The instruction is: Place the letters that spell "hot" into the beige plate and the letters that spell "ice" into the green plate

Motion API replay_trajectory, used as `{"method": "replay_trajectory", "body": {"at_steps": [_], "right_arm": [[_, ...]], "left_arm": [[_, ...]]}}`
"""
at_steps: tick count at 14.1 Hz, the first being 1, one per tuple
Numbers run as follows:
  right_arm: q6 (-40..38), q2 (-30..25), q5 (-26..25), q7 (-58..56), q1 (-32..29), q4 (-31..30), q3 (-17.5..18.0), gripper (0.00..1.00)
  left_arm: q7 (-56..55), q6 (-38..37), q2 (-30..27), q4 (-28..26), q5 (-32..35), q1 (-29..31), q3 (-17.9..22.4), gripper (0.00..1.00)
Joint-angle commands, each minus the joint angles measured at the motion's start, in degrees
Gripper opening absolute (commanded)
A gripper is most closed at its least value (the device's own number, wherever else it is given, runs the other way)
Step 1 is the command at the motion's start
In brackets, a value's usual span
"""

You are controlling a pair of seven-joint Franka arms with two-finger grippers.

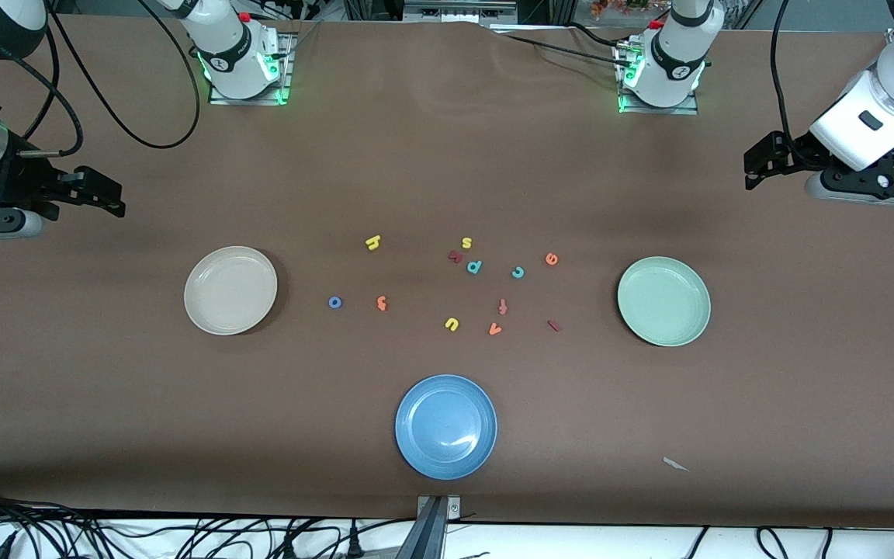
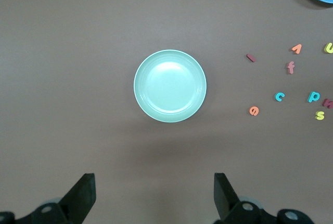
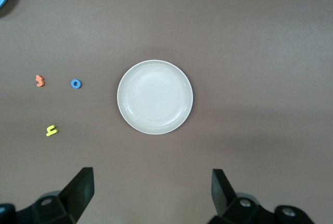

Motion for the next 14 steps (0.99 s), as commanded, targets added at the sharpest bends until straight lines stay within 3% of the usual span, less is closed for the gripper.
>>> {"method": "replay_trajectory", "body": {"at_steps": [1,11,14], "right_arm": [[-0.2,-0.6,-0.6,2.7,0.4,-0.3,0.2,1.00],[0.0,-0.5,-0.5,3.0,0.4,-0.9,0.2,1.00],[0.5,-0.3,-0.5,3.0,0.6,-1.3,0.3,1.00]], "left_arm": [[1.2,-1.4,-0.3,0.9,-1.1,0.4,-0.1,1.00],[1.4,-1.9,-0.1,0.8,-1.4,0.7,-0.1,1.00],[1.5,-1.7,2.6,0.9,-1.9,-0.2,-0.2,1.00]]}}
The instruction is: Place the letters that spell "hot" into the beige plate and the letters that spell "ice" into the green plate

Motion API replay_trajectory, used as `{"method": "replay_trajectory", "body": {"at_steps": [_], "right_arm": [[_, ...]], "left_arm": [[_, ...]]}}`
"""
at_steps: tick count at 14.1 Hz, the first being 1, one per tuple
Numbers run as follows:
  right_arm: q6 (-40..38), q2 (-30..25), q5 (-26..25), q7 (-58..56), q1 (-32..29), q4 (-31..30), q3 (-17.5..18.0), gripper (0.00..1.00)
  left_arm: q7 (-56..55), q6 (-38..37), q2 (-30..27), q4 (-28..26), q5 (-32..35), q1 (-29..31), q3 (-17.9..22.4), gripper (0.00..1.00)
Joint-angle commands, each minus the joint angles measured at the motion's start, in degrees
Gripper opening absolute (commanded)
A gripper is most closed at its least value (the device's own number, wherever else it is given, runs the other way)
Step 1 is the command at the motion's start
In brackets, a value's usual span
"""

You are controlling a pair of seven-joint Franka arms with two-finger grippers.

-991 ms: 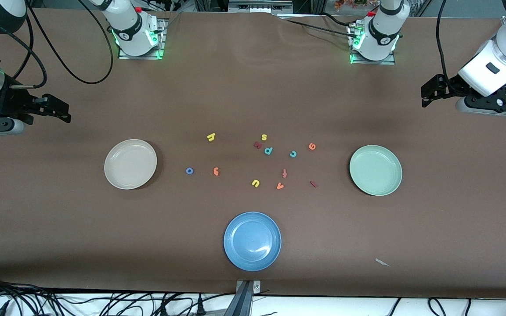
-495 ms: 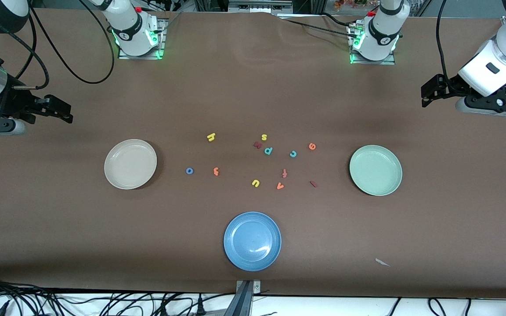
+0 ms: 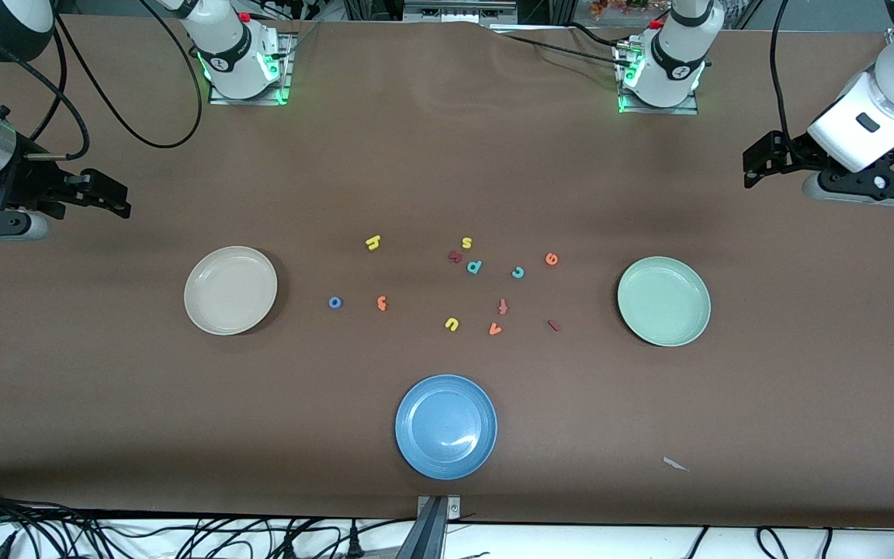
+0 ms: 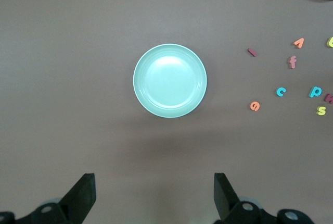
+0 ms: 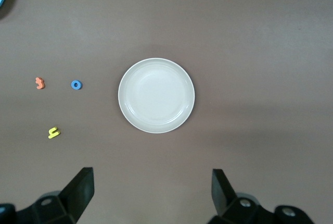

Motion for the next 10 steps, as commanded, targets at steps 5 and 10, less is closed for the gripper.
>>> {"method": "replay_trajectory", "body": {"at_steps": [5,10], "right_arm": [[1.7,-0.4,-0.5,0.9,0.4,-2.1,0.5,1.00],[1.8,-0.3,-0.6,0.9,0.4,-2.1,0.5,1.00]], "left_arm": [[1.2,0.3,11.1,5.8,-4.0,-4.0,-3.2,1.00],[0.4,5.5,21.2,9.7,-3.9,-8.6,-3.8,1.00]]}}
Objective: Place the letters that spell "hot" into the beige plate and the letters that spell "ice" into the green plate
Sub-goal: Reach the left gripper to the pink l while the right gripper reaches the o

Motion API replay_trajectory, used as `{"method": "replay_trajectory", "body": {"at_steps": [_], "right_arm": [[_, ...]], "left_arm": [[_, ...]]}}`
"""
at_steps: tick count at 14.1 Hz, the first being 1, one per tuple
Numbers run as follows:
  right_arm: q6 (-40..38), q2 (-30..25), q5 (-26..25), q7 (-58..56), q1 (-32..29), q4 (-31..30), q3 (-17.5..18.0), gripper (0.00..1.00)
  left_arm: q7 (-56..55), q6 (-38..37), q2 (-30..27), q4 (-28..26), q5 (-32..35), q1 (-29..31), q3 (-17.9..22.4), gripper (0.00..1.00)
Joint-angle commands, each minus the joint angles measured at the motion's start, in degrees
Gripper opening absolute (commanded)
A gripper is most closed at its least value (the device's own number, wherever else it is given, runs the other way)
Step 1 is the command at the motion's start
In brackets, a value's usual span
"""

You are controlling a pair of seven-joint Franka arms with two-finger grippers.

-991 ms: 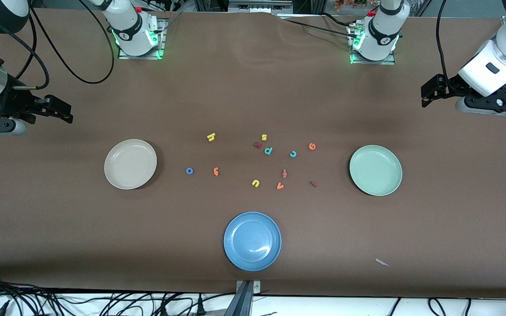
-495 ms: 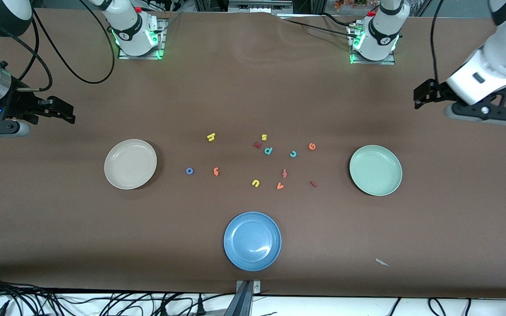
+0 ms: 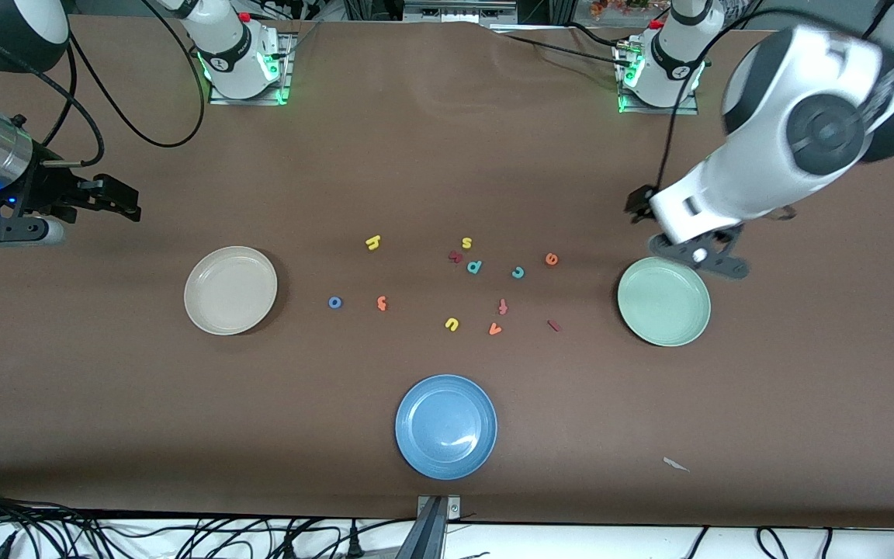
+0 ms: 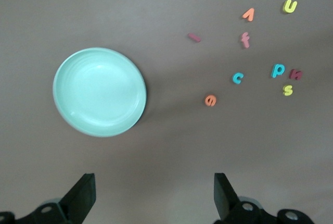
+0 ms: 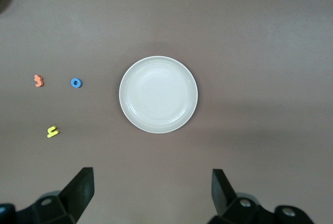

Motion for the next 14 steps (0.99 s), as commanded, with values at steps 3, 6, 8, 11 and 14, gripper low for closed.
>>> {"method": "replay_trajectory", "body": {"at_steps": [3,6,8,11,14], "right_arm": [[1.9,-0.3,-0.6,3.0,0.2,-0.9,0.3,1.00],[3.1,0.6,-0.6,8.9,3.2,-1.4,1.0,1.00],[3.1,1.0,-0.6,9.5,4.0,-1.4,1.0,1.00],[3.8,2.5,-0.6,12.4,6.0,-1.5,1.1,1.00],[7.2,4.6,-0.6,16.3,8.8,-2.6,1.1,1.00]], "left_arm": [[-0.8,7.6,9.5,3.6,-1.5,-1.8,0.1,1.00],[-8.4,9.3,13.0,3.5,-0.9,-3.6,0.2,1.00],[-13.3,14.3,15.8,3.1,-0.7,-5.3,0.3,1.00],[-16.4,18.7,20.2,3.4,-0.8,-6.1,0.3,0.99],[-17.7,24.7,23.4,3.6,-0.8,-6.2,0.6,0.98]]}}
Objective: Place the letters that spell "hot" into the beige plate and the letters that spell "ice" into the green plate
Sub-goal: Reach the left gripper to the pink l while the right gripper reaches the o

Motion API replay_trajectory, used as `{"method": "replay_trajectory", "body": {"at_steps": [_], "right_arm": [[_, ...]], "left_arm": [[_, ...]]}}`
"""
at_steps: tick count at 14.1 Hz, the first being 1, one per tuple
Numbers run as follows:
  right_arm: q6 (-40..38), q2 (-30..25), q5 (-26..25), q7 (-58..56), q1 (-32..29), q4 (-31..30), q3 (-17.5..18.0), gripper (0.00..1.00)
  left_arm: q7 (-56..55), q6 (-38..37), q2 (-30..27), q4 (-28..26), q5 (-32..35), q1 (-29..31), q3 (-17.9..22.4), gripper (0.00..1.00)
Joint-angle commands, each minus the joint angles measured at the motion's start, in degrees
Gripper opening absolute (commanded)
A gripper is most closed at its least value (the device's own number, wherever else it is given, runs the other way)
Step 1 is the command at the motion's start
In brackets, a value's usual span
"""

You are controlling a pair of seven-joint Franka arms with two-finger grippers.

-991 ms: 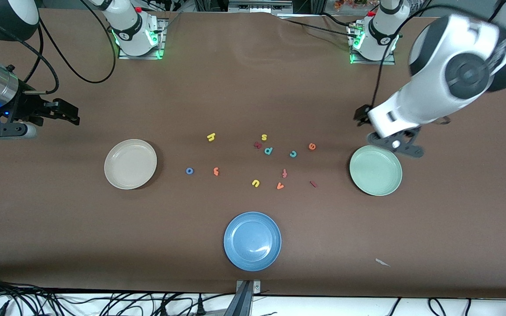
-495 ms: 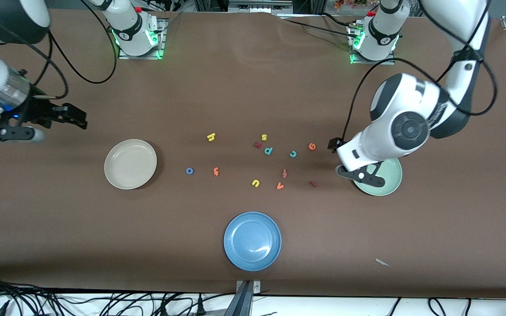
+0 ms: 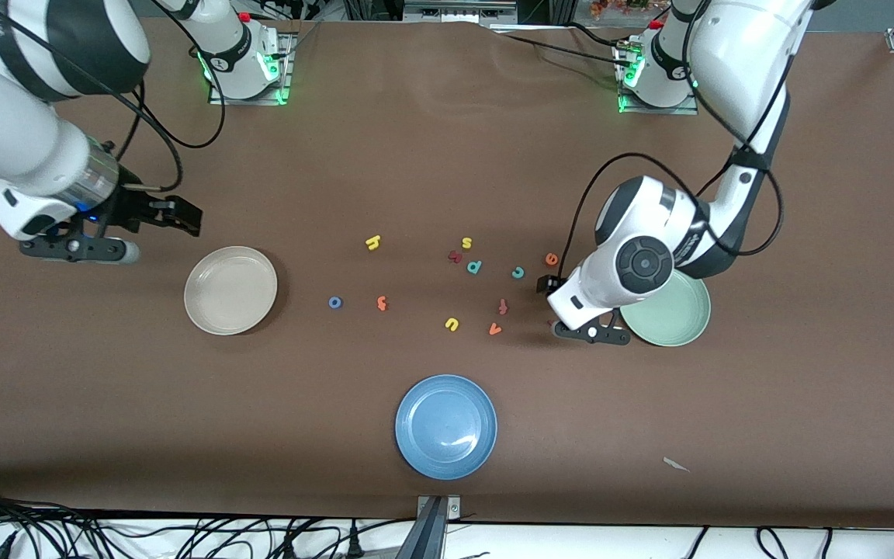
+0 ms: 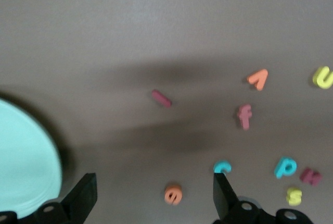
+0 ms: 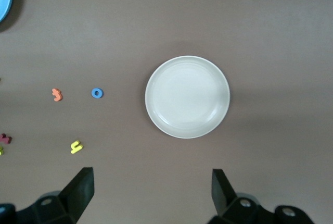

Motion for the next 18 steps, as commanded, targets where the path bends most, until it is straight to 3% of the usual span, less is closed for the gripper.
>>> {"method": "replay_trajectory", "body": {"at_steps": [1,7,10,14,18], "right_arm": [[4.0,1.9,-0.6,4.3,2.9,-1.7,0.0,1.00],[9.3,8.4,-0.2,5.2,6.5,-2.1,0.1,1.00],[14.5,11.3,-0.2,5.3,7.6,-3.8,0.1,1.00],[27.3,13.4,0.1,5.5,8.9,-11.5,0.1,1.00],[32.5,18.2,0.1,11.5,11.7,-11.4,0.1,1.00]], "left_arm": [[-2.7,4.1,3.7,2.3,-1.2,-0.4,0.8,0.88],[-23.5,7.8,9.6,5.3,-0.8,-1.9,1.0,0.66],[-25.5,8.9,10.7,5.4,-0.8,-1.7,1.0,0.66],[-25.3,9.6,11.5,5.3,0.4,-2.2,2.2,0.65],[-26.1,11.4,11.9,5.2,0.7,-2.7,2.2,0.48]]}}
